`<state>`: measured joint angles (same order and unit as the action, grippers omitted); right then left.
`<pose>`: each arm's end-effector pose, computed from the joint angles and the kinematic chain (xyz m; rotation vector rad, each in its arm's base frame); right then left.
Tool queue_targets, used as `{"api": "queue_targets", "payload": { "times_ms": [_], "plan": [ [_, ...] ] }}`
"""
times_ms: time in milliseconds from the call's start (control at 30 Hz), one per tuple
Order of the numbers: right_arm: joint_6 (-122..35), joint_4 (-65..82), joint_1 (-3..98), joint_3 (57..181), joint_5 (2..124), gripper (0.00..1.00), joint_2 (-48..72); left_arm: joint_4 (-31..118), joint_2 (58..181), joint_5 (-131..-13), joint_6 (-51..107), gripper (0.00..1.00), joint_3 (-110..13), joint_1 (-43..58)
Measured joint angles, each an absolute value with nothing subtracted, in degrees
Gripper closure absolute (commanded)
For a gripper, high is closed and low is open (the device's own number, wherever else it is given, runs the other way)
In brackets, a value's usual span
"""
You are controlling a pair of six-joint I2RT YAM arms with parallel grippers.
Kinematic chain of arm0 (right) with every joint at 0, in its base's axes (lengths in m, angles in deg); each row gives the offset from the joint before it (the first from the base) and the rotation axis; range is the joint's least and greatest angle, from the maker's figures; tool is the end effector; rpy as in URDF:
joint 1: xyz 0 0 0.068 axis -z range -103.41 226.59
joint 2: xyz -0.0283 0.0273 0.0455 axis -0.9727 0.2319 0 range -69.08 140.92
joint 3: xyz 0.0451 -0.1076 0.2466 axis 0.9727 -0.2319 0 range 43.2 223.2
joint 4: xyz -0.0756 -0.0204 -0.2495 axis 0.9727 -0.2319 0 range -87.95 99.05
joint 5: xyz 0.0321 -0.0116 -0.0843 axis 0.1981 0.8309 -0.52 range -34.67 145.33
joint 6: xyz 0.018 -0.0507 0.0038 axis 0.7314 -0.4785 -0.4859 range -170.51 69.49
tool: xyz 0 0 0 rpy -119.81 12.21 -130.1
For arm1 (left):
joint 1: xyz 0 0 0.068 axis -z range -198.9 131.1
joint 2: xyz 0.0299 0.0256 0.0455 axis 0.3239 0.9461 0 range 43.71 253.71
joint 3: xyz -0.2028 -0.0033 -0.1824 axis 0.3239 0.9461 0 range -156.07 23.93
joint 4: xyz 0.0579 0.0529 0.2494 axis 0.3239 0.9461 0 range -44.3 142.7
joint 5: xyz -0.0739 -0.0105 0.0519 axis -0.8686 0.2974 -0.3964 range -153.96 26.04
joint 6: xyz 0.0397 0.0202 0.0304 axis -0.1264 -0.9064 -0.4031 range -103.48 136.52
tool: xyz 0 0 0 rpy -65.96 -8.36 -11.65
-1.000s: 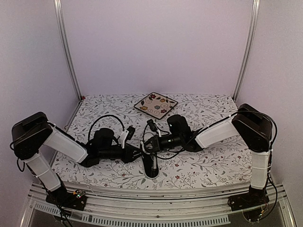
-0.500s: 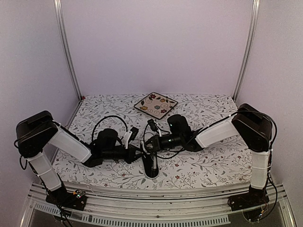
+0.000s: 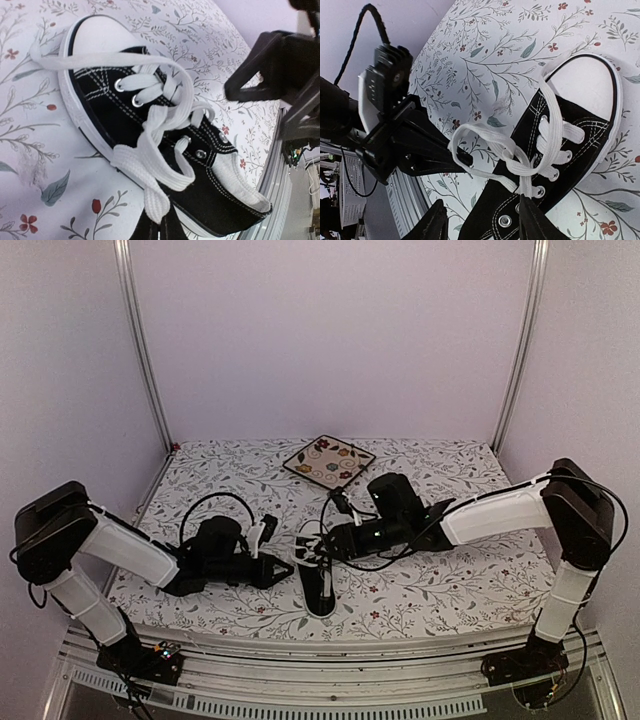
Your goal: Tie the shoes
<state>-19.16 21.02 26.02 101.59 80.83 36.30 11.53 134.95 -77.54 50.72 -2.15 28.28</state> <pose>0.2347 0.3094 0.1689 -0.6803 2.3226 1.2306 0.1816 -0.2083 0.1244 0.4122 2.2574 -1.0516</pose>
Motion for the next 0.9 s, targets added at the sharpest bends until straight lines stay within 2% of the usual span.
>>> {"api": "queue_targets", "payload": {
  "times_ms": [133, 267, 600, 900],
  "plan": [
    [-22.5, 14.9, 26.0, 102.6, 77.8, 0.40, 32.4, 15.9, 134.2, -78.5, 51.9, 1.00, -1.8, 28.3],
    [-24.9, 7.3, 26.0, 108.4, 72.6, 0.40, 32.8, 19.6, 132.9, -79.8, 52.7, 1.00, -0.2, 28.4],
    [-28.7, -10.3, 23.5, 138.3, 55.0, 0.42, 50.9, 24.1, 131.0, -81.5, 53.3, 1.00, 0.5, 28.8],
    [-30.3, -18.2, 20.2, 143.1, 49.6, 0.42, 58.4, 24.2, 130.7, -81.6, 53.3, 1.00, 0.5, 29.0]
  ]
}}
